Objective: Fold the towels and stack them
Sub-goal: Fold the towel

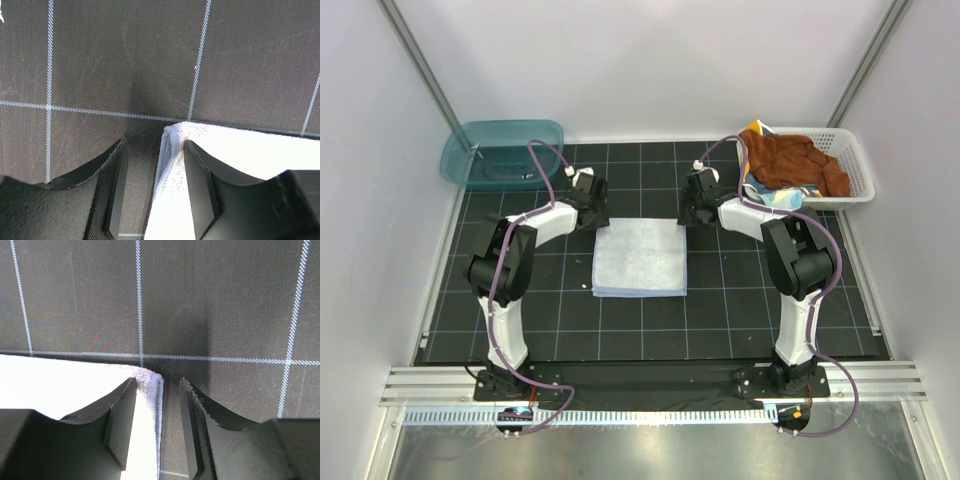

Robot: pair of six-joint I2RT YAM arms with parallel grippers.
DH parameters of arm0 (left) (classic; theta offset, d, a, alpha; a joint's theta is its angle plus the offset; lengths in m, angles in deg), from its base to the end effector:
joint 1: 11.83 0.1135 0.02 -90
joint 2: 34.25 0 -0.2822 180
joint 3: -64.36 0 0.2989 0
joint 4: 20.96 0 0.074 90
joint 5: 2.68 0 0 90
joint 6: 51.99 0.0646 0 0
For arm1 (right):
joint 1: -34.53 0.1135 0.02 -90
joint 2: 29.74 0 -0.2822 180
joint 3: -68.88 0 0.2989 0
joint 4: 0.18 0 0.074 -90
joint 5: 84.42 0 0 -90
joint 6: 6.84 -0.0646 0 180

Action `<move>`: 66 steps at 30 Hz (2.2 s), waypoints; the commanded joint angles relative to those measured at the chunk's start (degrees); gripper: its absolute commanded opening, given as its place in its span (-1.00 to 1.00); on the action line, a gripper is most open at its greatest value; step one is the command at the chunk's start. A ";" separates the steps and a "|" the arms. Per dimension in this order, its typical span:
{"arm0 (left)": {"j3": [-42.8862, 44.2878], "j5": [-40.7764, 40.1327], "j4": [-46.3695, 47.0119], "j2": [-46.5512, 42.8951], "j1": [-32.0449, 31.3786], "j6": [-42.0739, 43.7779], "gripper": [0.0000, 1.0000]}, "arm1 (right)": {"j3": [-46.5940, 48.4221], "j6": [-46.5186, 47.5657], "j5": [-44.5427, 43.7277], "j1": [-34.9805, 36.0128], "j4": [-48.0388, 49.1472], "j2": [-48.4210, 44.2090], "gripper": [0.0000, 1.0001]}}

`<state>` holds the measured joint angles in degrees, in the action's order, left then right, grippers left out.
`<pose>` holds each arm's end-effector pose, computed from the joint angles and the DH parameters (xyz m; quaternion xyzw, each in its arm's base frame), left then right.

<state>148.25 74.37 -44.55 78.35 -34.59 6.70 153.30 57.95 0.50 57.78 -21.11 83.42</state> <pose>0.4430 -0.1702 0.1221 -0.1064 0.9350 -0.0509 0.3345 0.4457 0.1852 0.1238 0.0313 0.9374 0.1034 0.3311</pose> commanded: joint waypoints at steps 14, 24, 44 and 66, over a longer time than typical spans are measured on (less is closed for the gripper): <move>0.64 6.27 -0.04 -0.45 1.58 0.90 0.04 | 2.13 -0.10 0.95 0.57 0.20 1.62 -0.25; 0.11 9.17 2.34 0.96 2.37 -0.15 0.01 | 2.57 0.07 1.39 0.57 0.29 2.76 -0.49; -2.18 9.70 7.79 2.02 2.46 -1.65 -0.47 | 2.66 1.13 1.39 0.13 1.70 3.03 -0.82; -4.90 10.14 16.05 -1.68 3.52 -4.02 -0.93 | -1.12 0.69 2.53 -0.83 11.80 -0.84 -0.89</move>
<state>143.99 84.05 -31.33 78.89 -31.56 3.00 152.82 58.96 3.03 57.17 -13.94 85.50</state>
